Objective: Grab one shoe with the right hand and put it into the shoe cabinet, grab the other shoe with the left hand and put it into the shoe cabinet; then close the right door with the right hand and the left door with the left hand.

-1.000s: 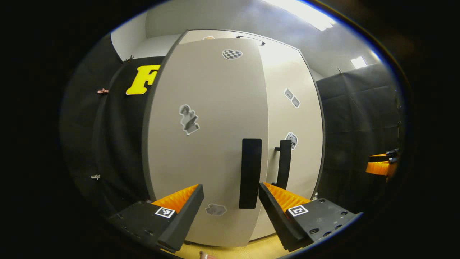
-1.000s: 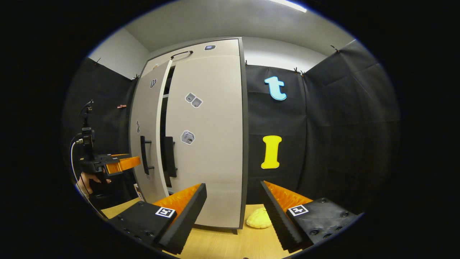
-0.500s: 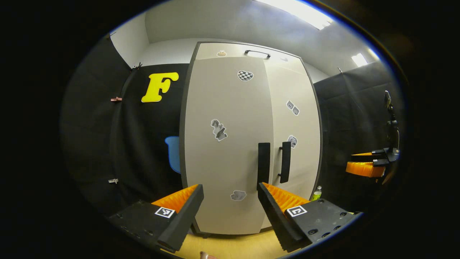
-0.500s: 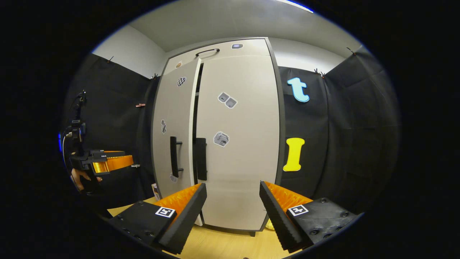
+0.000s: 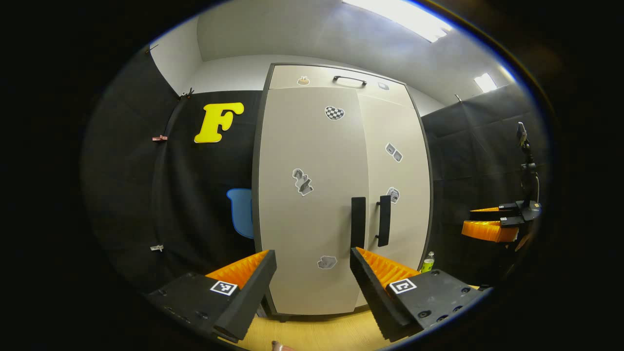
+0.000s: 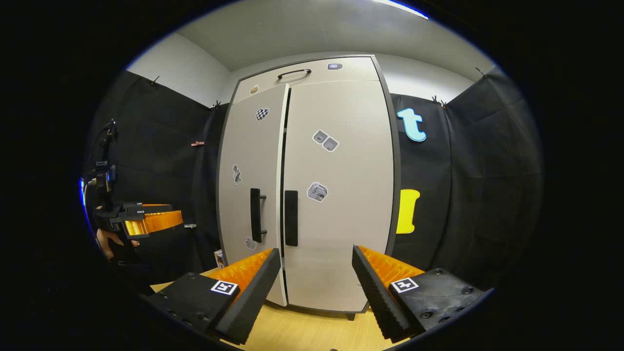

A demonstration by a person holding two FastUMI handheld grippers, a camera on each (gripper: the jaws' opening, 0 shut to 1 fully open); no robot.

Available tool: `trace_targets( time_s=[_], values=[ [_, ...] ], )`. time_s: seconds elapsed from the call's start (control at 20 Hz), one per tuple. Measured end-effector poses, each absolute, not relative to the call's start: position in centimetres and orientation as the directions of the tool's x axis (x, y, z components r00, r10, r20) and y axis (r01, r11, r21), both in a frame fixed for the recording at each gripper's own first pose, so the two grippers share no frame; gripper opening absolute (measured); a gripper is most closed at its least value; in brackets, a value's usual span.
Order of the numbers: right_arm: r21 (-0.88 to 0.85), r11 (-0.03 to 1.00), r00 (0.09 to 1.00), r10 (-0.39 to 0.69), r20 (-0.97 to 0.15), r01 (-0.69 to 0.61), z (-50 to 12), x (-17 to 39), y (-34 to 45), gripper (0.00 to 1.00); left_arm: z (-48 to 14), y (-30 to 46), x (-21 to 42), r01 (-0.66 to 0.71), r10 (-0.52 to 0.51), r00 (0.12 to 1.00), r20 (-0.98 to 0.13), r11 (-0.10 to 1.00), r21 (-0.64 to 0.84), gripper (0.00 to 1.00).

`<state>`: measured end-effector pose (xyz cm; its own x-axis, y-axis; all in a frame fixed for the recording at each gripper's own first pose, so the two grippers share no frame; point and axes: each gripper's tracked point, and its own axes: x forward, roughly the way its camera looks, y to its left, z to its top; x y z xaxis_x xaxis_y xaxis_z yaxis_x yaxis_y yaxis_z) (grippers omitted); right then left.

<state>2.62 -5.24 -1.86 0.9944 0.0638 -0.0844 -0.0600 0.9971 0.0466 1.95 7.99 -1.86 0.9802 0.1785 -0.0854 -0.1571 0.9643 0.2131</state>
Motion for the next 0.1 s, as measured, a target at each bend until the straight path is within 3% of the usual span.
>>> trace_targets(
  time_s=[0.1],
  values=[
    [0.045,0.997,0.995,0.058,-0.085,-0.054,-1.64,2.41,-5.19,0.98,-1.92,8.07,1.88,-0.154,0.175,0.981,-0.087,0.966,0.209,0.96]
  ],
)
